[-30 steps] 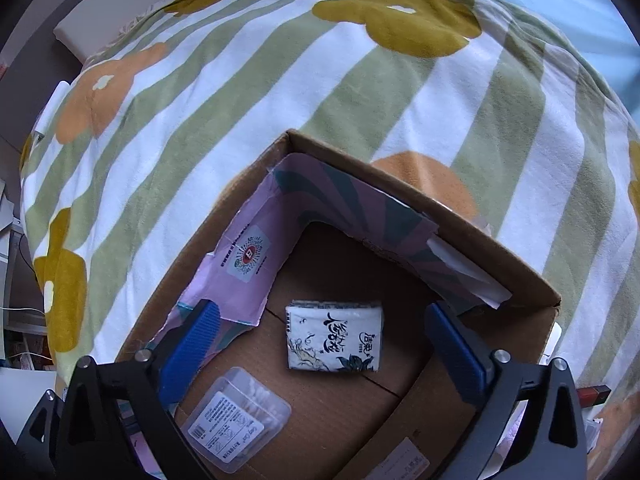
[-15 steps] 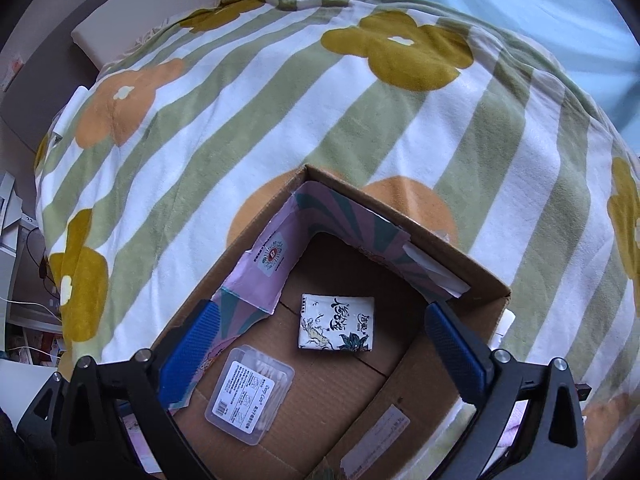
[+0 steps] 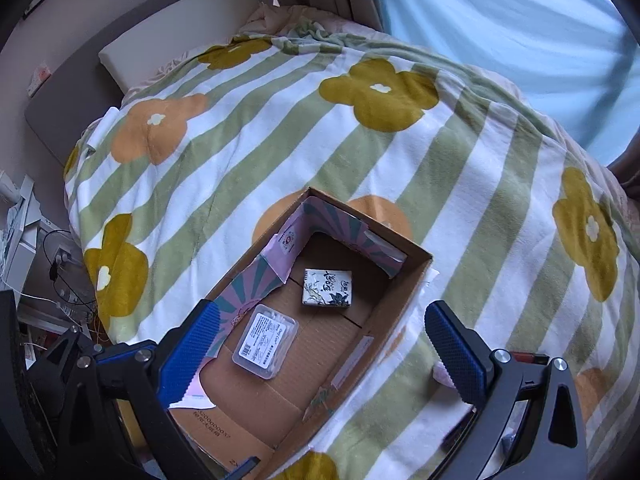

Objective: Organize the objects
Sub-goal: 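Lift both open tools out of the box back toward the remaining items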

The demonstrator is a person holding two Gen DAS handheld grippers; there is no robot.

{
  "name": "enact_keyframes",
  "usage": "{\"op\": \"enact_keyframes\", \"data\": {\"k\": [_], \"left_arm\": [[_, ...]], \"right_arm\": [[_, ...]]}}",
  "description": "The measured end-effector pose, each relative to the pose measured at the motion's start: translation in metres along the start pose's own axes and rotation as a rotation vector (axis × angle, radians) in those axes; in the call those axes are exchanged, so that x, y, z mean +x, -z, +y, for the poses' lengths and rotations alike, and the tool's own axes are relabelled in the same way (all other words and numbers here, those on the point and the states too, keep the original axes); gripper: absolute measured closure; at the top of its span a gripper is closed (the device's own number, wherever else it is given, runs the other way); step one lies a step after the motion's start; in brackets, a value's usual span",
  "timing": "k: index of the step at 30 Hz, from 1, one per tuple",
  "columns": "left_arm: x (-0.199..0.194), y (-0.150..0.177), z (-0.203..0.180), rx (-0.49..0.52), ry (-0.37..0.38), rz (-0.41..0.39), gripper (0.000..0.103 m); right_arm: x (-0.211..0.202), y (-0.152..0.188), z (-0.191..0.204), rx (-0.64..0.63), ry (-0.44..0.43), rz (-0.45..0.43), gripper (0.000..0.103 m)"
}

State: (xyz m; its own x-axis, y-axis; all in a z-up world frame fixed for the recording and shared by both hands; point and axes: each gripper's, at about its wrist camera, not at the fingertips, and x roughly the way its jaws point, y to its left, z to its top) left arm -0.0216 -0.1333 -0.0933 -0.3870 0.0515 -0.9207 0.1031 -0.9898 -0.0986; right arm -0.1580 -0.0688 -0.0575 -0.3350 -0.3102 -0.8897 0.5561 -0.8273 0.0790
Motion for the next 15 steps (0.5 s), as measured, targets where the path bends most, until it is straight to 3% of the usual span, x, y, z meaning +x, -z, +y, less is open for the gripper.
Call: {"op": "enact_keyframes", "data": {"k": [7, 15], "left_arm": [[-0.033, -0.002, -0.027, 0.007, 0.014, -0.045, 0.000], [-0.048, -0.005, -0.073, 0.046, 0.043, -0.089, 0.000]], "right_arm": [[-0.064, 0.037, -0.037, 0.132, 0.077, -0.075, 0.001], [-0.122, 0.101, -0.090, 0.298, 0.180, -0.124, 0.001]]}}
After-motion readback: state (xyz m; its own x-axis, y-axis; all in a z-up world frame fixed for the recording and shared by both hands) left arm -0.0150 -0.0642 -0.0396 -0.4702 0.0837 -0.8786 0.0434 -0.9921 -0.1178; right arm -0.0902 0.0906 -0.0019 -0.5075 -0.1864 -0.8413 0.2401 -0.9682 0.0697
